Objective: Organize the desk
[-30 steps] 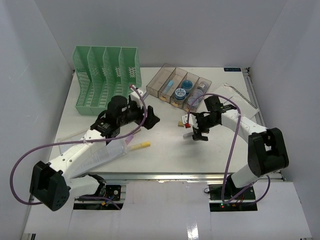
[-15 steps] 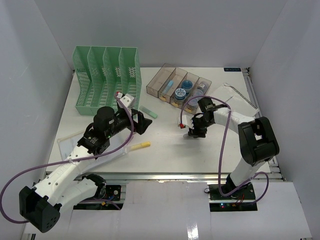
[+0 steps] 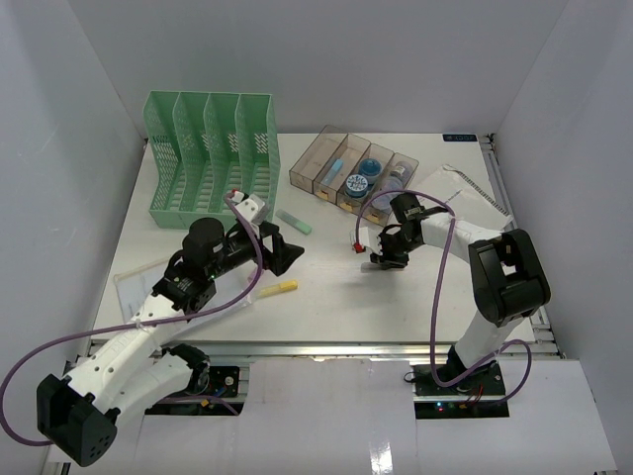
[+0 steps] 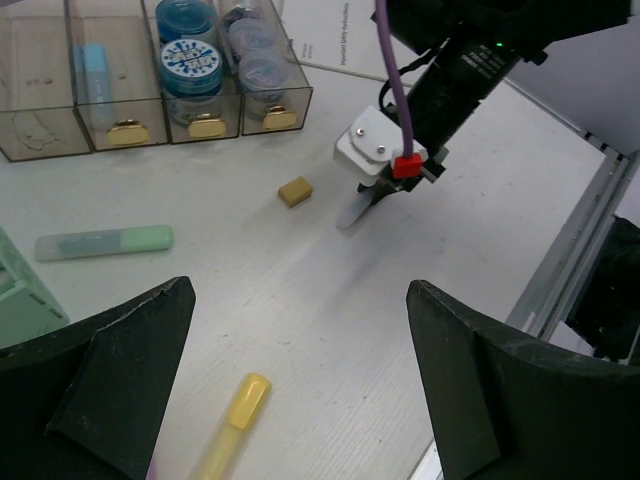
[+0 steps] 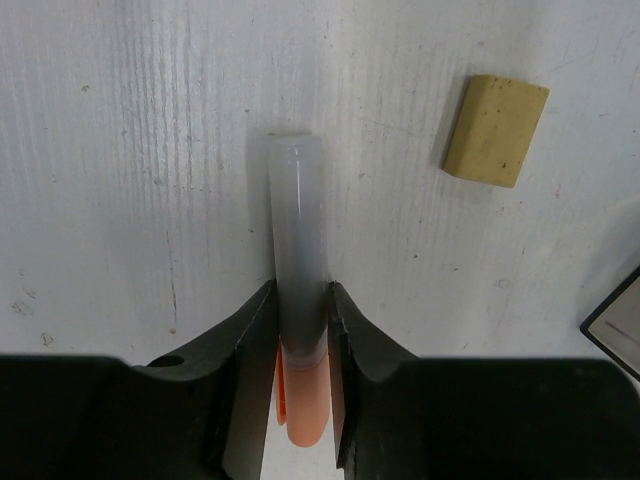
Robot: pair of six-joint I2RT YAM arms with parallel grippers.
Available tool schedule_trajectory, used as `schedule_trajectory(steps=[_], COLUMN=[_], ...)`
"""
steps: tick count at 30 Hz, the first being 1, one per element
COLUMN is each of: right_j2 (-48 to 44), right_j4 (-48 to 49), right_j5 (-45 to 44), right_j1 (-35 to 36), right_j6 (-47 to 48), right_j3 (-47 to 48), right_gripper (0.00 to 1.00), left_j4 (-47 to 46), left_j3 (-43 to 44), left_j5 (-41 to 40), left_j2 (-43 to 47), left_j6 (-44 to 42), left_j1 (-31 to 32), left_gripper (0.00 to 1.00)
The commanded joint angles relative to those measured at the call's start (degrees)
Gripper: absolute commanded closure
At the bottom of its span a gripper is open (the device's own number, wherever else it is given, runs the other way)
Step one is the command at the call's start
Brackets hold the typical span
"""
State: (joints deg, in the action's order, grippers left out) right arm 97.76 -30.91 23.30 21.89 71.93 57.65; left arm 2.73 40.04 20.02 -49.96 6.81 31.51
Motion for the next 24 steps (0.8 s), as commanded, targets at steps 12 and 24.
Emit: schedule_trajectory(steps=[12, 24], right_j2=[-10.5, -18.3], right_j4=[-1.8, 10.9], right_j5=[16.7, 25.6], right_j1=[0.1, -2.7], right_j6=[-19.8, -43.4], right_j3=[3.0, 0.2], right_gripper=[0.9, 0.92], left_j4=[-45.3, -65.7], left_j3=[-18.6, -7.6], left_j5=[5.0, -4.7], left_j2=[-5.2, -33.7], left_j6=[42.4, 48.1], left_j1=[-0.1, 6.7], left_gripper=[0.02, 0.06])
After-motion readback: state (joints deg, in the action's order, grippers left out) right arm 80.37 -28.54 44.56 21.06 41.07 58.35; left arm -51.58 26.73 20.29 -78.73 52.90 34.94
